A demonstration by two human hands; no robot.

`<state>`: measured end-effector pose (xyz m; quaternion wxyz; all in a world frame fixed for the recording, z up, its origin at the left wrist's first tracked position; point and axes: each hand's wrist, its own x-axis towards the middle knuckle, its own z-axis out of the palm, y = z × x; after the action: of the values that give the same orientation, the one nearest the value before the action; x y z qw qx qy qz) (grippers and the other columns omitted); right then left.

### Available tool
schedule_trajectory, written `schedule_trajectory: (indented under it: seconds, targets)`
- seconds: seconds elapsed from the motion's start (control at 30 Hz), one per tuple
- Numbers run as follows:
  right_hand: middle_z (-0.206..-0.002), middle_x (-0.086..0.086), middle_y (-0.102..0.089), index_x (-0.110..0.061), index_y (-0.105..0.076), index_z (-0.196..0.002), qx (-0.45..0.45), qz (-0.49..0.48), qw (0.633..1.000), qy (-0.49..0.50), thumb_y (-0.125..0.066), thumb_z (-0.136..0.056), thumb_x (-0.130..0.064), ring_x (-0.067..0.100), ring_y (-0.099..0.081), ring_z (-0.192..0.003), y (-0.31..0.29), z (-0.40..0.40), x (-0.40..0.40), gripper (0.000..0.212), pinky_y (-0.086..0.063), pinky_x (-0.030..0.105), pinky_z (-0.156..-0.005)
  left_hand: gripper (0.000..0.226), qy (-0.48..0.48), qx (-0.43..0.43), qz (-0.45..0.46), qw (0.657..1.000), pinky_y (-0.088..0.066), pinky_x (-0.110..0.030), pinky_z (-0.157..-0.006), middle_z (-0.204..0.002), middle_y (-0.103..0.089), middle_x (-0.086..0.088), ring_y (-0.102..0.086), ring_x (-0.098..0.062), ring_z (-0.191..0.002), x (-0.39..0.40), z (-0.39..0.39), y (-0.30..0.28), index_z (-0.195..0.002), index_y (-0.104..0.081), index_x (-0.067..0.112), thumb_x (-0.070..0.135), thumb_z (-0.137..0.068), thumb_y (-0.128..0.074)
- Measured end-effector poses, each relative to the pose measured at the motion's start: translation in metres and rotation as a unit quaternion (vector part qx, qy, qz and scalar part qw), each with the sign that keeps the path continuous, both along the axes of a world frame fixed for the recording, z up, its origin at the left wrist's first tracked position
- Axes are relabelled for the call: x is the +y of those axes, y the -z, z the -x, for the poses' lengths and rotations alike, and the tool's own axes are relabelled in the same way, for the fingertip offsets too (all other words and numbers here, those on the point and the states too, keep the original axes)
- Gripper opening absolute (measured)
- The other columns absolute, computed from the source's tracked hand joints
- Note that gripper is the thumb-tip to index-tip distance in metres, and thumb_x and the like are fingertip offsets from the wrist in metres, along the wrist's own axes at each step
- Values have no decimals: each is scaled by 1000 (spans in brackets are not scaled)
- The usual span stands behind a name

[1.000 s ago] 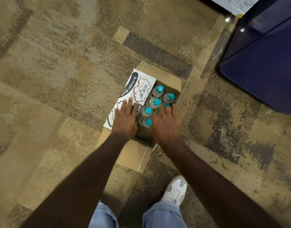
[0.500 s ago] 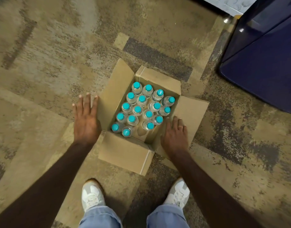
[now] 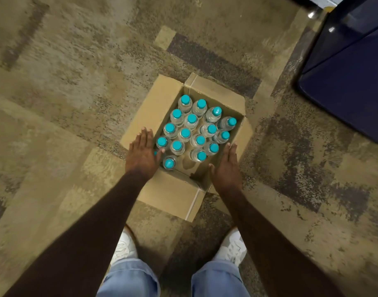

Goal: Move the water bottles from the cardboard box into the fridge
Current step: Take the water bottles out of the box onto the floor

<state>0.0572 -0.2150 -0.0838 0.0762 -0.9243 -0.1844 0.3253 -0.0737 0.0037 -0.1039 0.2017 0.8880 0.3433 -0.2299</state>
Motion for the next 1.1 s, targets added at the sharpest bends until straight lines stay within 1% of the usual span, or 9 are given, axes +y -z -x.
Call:
schedule_trajectory:
  seconds: [0.1, 0.23, 0.33, 0.43, 0.53, 0.6, 0.77, 0.9, 1.1]
  targets:
    - [-167, 5, 14, -15, 7, -160, 30, -46, 997, 59, -59, -99, -29, 30, -26, -149, 1, -1, 3, 91, -40, 44, -111, 77, -84, -54, 97, 990, -28, -47, -121, -168, -16, -9, -23, -29, -152, -2, -3, 3, -161, -9, 14, 50, -103, -43]
    - [-168, 3, 13, -19, 3, -161, 54, -100, 990, 83, -59, -99, -14, 30, -18, -152, 9, -5, -3, 87, -36, 40, -110, 72, -102, -91, 121, 983, -31, -44, -119, -164, -28, -9, -32, -29, -149, 6, -2, 5, -160, -19, 13, 45, -103, -48]
    - [-167, 5, 15, -21, 3, -160, 38, -66, 996, 45, -60, -98, -21, 34, -12, -153, 14, -5, -9, 89, -39, 48, -113, 72, -80, -78, 117, 987, -28, -41, -121, -166, -25, -8, -28, -27, -151, 12, 1, 8, -161, -18, 13, 44, -103, -49]
    - [-167, 15, 5, -16, 0, -160, -15, -12, 1000, -8, -60, -98, -30, 35, -5, -154, 11, -3, -8, 88, -31, 50, -119, 73, -46, -67, 97, 992, -26, -42, -122, -168, -18, -8, -22, -26, -153, 15, 7, 8, -161, -15, 14, 45, -103, -47]
    - [-167, 17, 2, -12, -1, -160, -65, 16, 995, -76, -53, -100, -33, 35, -1, -154, -1, 0, -4, 82, -22, 49, -123, 72, -20, -75, 71, 994, -27, -43, -122, -167, -19, -11, -25, -29, -152, 10, 12, 1, -161, -18, 14, 45, -102, -47]
    - [-167, 15, 7, -12, 1, -160, -65, 23, 991, -111, -48, -101, -33, 32, 3, -155, -8, 3, 0, 80, -16, 48, -125, 73, -10, -71, 64, 995, -26, -43, -123, -167, -18, -12, -25, -30, -152, 2, 16, -6, -161, -18, 14, 45, -102, -47]
    - [-167, 12, 10, -13, 6, -160, -50, 21, 986, -159, -47, -101, -33, 28, 7, -155, -26, 21, 8, 81, -13, 46, -126, 74, 28, -60, 64, 996, -23, -44, -124, -168, -16, -12, -22, -30, -153, -19, 33, -24, -161, -16, 11, 46, -102, -46]
    - [-167, 12, 10, -10, 4, -159, -43, 23, 983, -180, -46, -101, -33, 27, 9, -155, -50, 41, 9, 80, -11, 45, -126, 71, 5, -79, 86, 993, -20, -43, -125, -168, -17, -12, -20, -29, -153, -33, 45, -45, -161, -19, 13, 49, -104, -41]
    - [-167, 14, 8, -10, 6, -158, -53, 51, 979, -189, -49, -100, -38, 28, 7, -155, -87, 58, -6, 85, -14, 48, -125, 81, 44, -101, 71, 991, -22, -51, -124, -167, -15, -16, -19, -32, -154, -44, 63, -86, -160, -22, 11, 63, -98, -19]
